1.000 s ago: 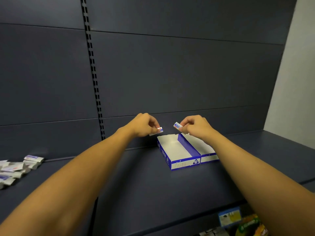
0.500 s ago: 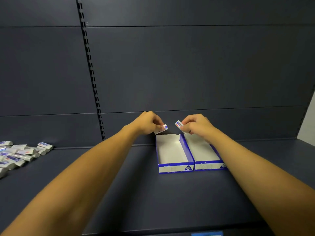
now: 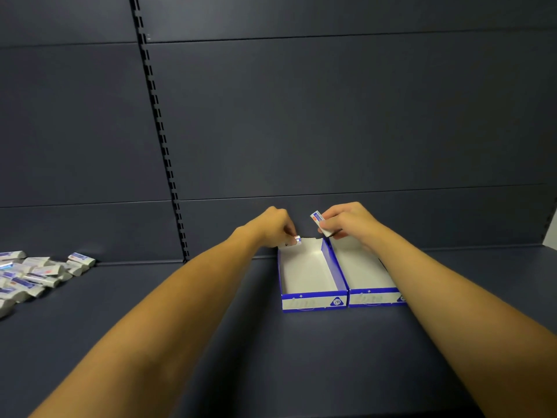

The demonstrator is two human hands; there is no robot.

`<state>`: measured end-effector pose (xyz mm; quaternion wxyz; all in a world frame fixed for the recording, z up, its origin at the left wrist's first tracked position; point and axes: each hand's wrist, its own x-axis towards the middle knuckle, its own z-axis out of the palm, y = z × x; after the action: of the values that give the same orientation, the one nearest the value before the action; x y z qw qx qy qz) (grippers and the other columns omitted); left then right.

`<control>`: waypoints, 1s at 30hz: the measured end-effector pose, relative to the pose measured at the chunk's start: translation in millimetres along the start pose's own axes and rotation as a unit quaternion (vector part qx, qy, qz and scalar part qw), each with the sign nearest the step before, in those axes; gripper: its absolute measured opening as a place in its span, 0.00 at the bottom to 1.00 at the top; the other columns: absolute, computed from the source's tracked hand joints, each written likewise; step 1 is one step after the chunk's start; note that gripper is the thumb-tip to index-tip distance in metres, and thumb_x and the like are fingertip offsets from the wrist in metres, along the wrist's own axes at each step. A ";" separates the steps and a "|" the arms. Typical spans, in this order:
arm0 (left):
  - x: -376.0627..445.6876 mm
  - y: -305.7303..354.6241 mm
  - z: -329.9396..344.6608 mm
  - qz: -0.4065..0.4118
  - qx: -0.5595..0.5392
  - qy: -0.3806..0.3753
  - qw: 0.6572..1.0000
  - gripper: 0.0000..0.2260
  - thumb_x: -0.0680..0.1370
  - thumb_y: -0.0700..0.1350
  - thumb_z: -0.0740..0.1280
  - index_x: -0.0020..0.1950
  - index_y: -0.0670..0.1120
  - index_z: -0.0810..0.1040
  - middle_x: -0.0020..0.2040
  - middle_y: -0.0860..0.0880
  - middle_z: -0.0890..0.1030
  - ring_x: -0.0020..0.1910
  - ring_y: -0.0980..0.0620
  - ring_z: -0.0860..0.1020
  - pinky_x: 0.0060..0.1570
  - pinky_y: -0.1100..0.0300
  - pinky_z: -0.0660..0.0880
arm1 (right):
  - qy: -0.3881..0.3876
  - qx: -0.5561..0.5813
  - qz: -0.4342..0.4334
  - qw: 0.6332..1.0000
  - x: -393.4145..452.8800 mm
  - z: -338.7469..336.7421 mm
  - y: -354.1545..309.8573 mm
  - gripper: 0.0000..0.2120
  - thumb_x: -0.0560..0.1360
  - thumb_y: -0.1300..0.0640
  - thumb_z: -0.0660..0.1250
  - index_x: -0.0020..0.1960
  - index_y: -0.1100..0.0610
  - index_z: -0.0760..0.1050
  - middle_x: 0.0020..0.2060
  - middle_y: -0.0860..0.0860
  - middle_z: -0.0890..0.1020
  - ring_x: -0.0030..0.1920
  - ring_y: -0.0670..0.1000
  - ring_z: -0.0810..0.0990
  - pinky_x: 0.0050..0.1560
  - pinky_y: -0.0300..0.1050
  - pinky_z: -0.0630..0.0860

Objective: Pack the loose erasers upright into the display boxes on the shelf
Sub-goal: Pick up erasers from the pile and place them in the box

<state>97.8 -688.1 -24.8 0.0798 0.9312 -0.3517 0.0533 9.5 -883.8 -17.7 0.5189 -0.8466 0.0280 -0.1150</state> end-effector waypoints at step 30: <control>-18.8 -8.4 32.0 -0.040 0.133 0.075 0.987 0.15 0.79 0.48 0.71 0.63 0.43 0.80 0.61 0.45 0.78 0.57 0.45 0.78 0.55 0.53 0.79 | -0.003 0.018 -0.001 1.000 0.8 17.4 -14.6 0.04 0.72 0.60 0.75 0.47 0.55 0.83 0.45 0.57 0.85 0.43 0.52 0.79 0.46 0.47 0.78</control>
<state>90.7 -675.7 -60.0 -0.0160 0.9402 -0.2969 0.1664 13.2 -862.1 -12.3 0.5341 -0.8375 0.0233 -0.1134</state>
